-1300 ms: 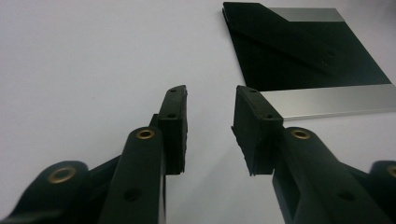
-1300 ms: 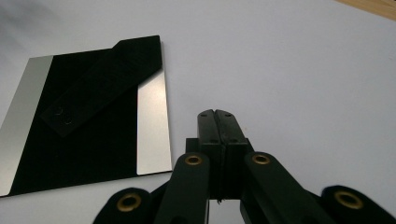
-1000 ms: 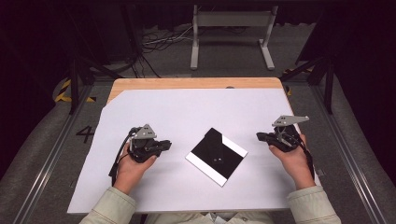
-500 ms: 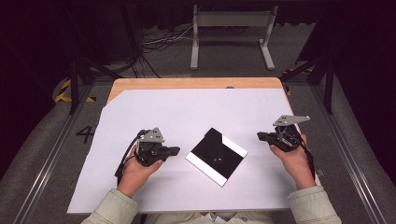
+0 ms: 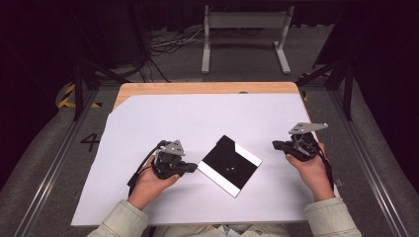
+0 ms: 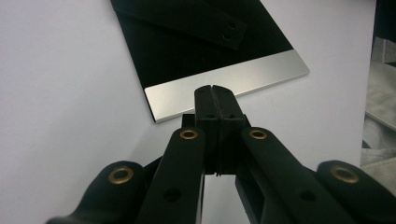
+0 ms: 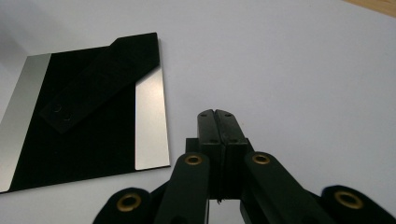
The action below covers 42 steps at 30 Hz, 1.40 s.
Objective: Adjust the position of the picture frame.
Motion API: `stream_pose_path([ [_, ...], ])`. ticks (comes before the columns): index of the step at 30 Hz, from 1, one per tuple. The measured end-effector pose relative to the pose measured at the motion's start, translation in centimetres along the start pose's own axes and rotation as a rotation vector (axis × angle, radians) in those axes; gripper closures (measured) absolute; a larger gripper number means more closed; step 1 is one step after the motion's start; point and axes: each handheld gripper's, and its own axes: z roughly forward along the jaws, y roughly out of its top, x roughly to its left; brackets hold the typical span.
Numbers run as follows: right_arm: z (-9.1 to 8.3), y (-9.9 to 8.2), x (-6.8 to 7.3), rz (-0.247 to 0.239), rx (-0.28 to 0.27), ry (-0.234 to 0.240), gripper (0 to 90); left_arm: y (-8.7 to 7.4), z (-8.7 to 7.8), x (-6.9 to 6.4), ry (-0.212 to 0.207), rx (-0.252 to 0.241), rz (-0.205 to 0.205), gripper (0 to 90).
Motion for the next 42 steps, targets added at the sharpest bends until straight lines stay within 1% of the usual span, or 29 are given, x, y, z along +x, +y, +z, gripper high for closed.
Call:
stream_pose_path([
  [3, 0.0, 0.0, 0.0, 0.000, 0.002, 0.000, 90.0, 0.1, 0.5, 0.0, -0.001, 0.027, -0.009, 90.0],
  [4, 0.0, -0.1, 0.0, 0.000, 0.003, -0.001, 90.0, 0.1, 0.8, 0.1, 0.001, 0.034, -0.006, 90.0],
  [8, 0.4, -0.1, 0.2, 0.002, 0.018, 0.013, 90.0, 0.2, 1.5, 0.1, 0.008, 0.063, -0.011, 90.0],
  [10, 0.7, -0.1, 0.3, -0.002, 0.028, 0.025, 90.0, 0.2, 1.7, 0.0, 0.010, 0.073, -0.010, 90.0],
  [15, 1.8, -0.3, 0.6, 0.026, 0.062, 0.070, 90.0, 0.2, 2.0, 0.0, 0.012, 0.086, -0.009, 90.0],
  [20, 3.2, -0.7, 0.9, 0.041, 0.102, 0.105, 90.0, 0.1, 2.2, 0.0, 0.016, 0.091, -0.015, 90.0],
  [25, 4.3, -1.0, 1.0, 0.052, 0.135, 0.118, 90.0, 0.0, 2.1, 0.1, 0.016, 0.090, -0.018, 90.0],
  [29, 4.8, -1.3, 1.0, 0.058, 0.155, 0.115, 90.0, 0.0, 1.9, 0.2, 0.016, 0.087, -0.019, 90.0],
  [33, 5.0, -1.4, 0.9, 0.065, 0.166, 0.115, 90.0, -0.1, 2.0, 0.2, 0.011, 0.108, -0.026, 90.0],
  [34, 5.0, -1.4, 0.9, 0.066, 0.168, 0.115, 90.0, -0.1, 2.1, 0.1, 0.016, 0.118, -0.030, 90.0],
  [36, 5.1, -1.5, 0.9, 0.067, 0.172, 0.113, 90.0, -0.1, 2.2, 0.1, 0.010, 0.122, -0.025, 90.0],
  [39, 5.3, -1.6, 0.9, 0.066, 0.182, 0.113, 90.0, -0.1, 2.1, 0.1, 0.010, 0.123, -0.031, 90.0],
  [42, 5.4, -1.6, 0.9, 0.071, 0.189, 0.110, 90.0, -0.2, 1.8, 0.3, 0.018, 0.111, -0.038, 90.0],
])
